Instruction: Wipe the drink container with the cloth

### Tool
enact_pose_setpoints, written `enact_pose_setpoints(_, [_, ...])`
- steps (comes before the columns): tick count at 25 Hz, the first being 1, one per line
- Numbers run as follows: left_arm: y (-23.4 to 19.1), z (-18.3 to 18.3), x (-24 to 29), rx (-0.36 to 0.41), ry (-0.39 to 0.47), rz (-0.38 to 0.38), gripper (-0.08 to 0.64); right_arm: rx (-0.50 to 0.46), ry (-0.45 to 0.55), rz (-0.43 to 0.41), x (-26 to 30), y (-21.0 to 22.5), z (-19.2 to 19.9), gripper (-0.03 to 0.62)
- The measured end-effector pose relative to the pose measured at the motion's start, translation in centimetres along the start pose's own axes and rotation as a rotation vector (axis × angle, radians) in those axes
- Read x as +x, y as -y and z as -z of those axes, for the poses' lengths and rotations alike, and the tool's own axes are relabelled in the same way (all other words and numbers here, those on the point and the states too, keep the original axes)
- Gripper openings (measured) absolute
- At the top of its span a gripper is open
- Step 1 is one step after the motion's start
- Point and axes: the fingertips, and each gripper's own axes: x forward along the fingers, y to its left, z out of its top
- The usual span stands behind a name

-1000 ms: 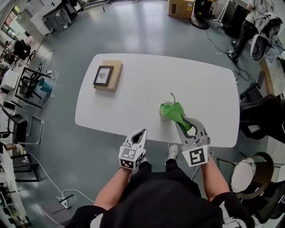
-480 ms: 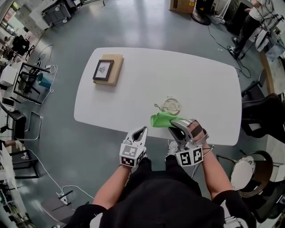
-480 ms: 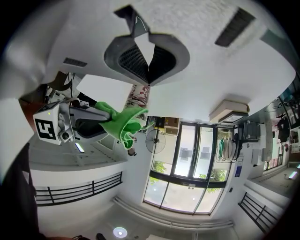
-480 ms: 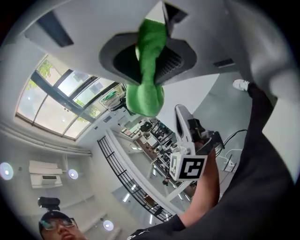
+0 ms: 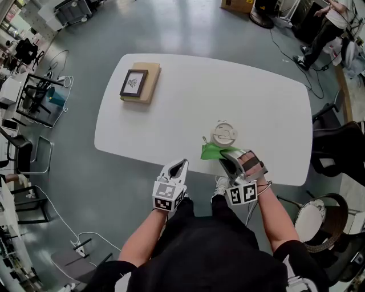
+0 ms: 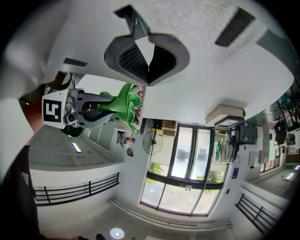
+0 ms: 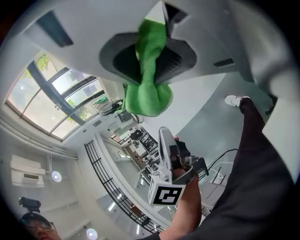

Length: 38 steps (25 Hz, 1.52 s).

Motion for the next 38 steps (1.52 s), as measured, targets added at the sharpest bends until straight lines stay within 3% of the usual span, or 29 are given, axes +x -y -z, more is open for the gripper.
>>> enact_pose_setpoints(7, [0.0,0.5,-0.4,0.011,-0.021,-0.006,0.009,0.031,-0.042,-0.063,1.5,-2.2,1.4,0.097])
enact_pose_setpoints(19, [-0.3,2.6,-1.4,-0.005,-0.054,0.001,0.009,0.192,-0.153,-0.133,4.7,-5.6,2.9,0.098])
enact_pose_setpoints(23, [-0.6,2.6,-1.8,-0.006,-0.060,-0.001,0.009,0.291,-0.185,-0.156,5.6,-6.7,3.6,0.098])
enact_pose_setpoints(31, [-1.7,3.6,-3.3,-0.012,-0.081,-0.003,0.009,0.467,-0.274,-0.143,6.9,-7.9,4.2,0.098])
enact_pose_setpoints(38, [-2.5,4.4,-3.8,0.000,-0.092,0.027,0.009,0.528,-0.304,-0.095,6.8,-7.8,3.6,0.098])
